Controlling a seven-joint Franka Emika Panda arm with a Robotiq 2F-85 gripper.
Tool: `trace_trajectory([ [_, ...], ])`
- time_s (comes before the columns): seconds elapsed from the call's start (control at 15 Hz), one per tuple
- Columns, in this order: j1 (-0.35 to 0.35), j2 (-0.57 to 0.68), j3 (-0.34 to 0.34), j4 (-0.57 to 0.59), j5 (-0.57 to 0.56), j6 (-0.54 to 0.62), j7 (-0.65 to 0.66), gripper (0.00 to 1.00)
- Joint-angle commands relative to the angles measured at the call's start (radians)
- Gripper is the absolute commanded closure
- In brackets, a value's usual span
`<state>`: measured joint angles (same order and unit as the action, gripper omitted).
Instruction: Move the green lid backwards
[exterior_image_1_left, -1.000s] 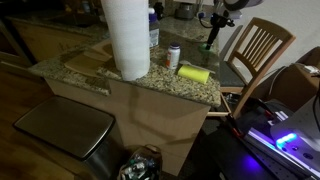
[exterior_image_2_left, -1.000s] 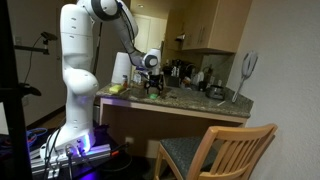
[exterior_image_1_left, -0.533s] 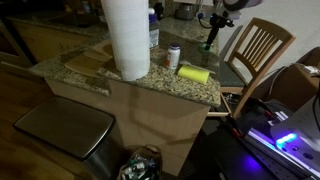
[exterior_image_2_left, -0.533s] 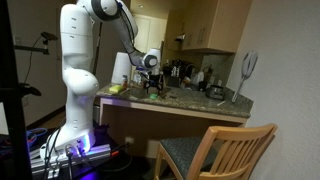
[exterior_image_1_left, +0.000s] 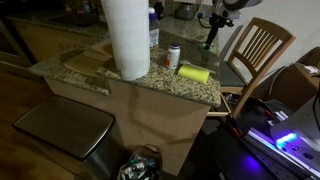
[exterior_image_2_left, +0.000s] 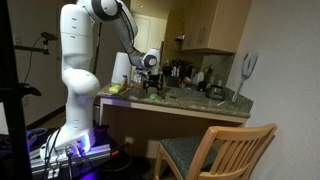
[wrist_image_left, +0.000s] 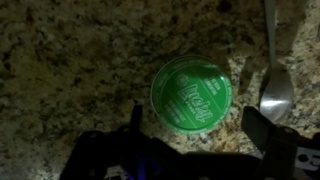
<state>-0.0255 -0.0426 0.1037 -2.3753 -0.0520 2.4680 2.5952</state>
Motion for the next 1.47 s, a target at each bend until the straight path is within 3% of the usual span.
trace_trajectory([
  [0.0, 0.021, 0.000, -0.020, 0.001, 0.000, -0.002, 0.000, 0.00],
  [0.13, 0.022, 0.000, -0.021, 0.001, 0.000, -0.002, 0.000, 0.00],
  [0.33, 0.024, 0.126, -0.026, 0.050, 0.009, 0.013, 0.003, 0.00],
  [0.73, 0.037, 0.056, -0.038, 0.029, 0.005, -0.012, 0.002, 0.00],
  [0.8, 0.039, 0.057, -0.037, 0.029, 0.013, -0.019, -0.018, 0.25],
  [0.87, 0.040, 0.059, -0.037, 0.026, 0.005, -0.019, -0.011, 0.26],
  [1.07, 0.046, 0.056, -0.036, 0.026, 0.008, -0.039, -0.009, 0.46],
  [1.4, 0.048, 0.029, -0.035, 0.031, 0.029, -0.077, -0.033, 0.48],
])
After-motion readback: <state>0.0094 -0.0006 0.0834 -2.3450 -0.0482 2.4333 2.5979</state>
